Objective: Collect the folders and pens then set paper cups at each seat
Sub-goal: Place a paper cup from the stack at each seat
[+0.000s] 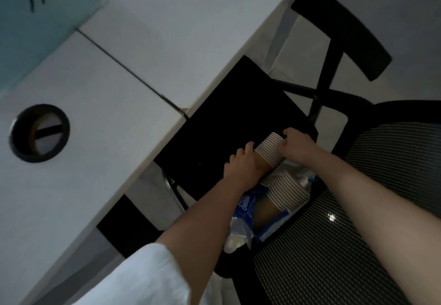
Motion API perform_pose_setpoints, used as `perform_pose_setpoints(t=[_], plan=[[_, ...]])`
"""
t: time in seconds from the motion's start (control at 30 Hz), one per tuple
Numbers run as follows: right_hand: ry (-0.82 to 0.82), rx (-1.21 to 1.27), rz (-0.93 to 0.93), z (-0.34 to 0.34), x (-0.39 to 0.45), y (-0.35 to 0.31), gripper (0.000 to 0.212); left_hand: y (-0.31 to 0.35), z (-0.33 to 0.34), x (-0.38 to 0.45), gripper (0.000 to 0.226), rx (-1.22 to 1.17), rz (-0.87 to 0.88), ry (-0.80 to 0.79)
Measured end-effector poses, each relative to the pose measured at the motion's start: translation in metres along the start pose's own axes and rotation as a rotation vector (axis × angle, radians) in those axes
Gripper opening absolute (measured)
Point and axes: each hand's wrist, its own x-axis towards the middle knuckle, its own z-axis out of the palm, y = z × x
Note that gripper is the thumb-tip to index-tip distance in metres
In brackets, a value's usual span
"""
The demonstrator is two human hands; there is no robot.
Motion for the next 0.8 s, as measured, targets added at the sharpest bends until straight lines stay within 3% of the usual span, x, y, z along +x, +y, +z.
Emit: perform_pose_setpoints(t=[0.23, 0.4, 0.6, 0.8], plan=[[0.115, -0.062, -0.021, 0.010, -0.002, 0.003, 0.028, 0.002, 0.008, 0.015, 0.089, 0.010, 0.073, -0.108], [0.121, 0.062, -0.075, -0.013, -0.031, -0.009, 0.023, -0.004, -0.042, -0.014, 0.093, -0.061, 0.145, -0.160], [0.018, 0.278, -0.035, -0.044, -0.118, -0.042, 0.022, 0.003, -0.117, -0.098, 0.087, -0.197, 0.168, -0.260], [0.084, 0.412, -0.239, -0.069, -0.232, -0.072, 0.018, 0.029, -0.160, -0.210, 0.101, -0.202, 0.177, -0.130]])
